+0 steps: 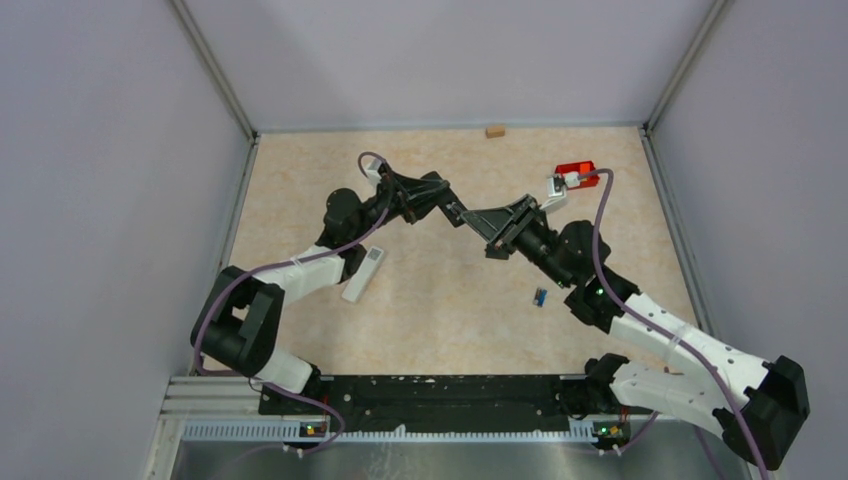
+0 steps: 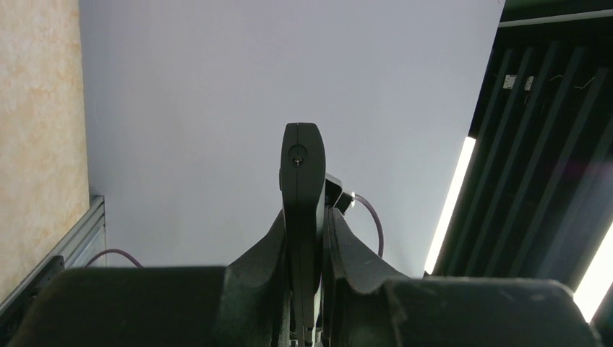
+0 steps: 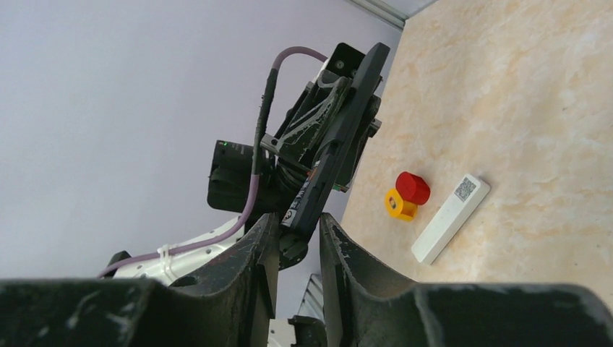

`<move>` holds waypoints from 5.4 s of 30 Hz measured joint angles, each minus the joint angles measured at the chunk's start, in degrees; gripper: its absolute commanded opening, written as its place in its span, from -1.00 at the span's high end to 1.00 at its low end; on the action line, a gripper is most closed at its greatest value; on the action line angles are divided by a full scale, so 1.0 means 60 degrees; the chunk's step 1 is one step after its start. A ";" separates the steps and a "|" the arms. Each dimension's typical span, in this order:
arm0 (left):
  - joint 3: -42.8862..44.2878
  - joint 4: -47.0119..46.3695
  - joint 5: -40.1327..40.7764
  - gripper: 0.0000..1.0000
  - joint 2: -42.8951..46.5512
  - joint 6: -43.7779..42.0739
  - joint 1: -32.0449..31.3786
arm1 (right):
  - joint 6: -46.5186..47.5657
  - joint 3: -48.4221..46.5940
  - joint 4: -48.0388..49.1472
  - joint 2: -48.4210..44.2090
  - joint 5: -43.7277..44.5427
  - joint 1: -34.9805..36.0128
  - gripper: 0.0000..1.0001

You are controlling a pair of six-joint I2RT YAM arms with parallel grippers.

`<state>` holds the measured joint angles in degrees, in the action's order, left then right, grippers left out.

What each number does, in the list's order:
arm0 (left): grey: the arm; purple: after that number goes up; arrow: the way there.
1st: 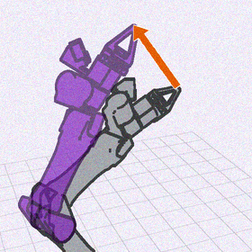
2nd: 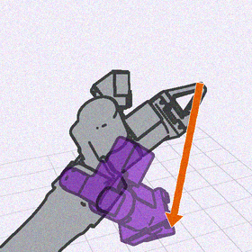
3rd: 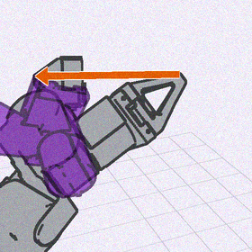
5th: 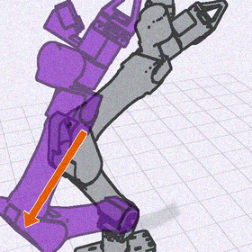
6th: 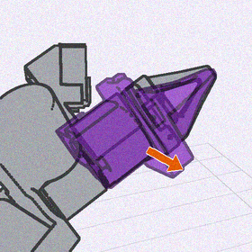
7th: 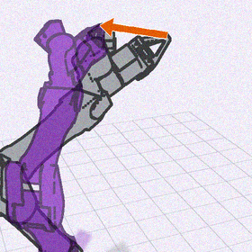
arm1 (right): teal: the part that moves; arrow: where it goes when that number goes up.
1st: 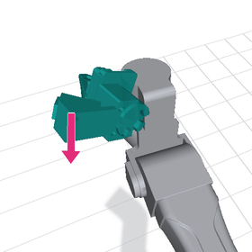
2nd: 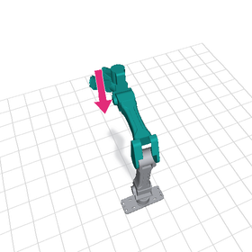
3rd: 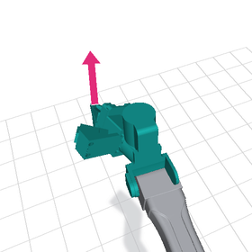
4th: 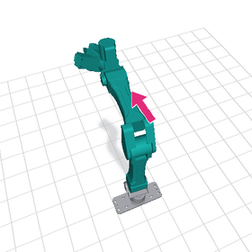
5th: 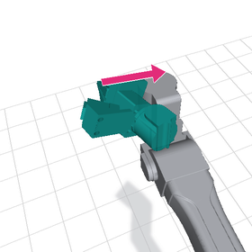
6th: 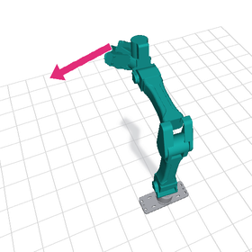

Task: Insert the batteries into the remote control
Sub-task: Load the battery into the remote control, then adjust the battery cover at the center of the board.

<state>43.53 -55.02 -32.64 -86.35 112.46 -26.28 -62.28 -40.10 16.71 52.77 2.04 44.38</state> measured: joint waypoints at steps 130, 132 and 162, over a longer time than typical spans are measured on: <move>0.0113 0.6699 -0.1155 1.00 0.3053 -0.9173 0.2433 | 0.6408 -0.3967 -0.5421 0.7038 -0.3242 -0.4619 0.68; 0.0113 0.6696 -0.1202 1.00 0.3031 -0.9311 0.2433 | 0.6572 -0.4014 -0.5628 0.7628 -0.2932 -0.4615 0.68; 0.0244 0.7133 -0.1657 1.00 0.2714 -1.0302 0.2433 | 0.7297 -0.2626 -0.6098 0.7639 -0.3311 -0.4335 0.42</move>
<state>44.99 -12.23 -42.59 -70.06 50.65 -11.68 -18.50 -55.86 -19.88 98.61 -17.82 18.37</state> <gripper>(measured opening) 0.204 0.190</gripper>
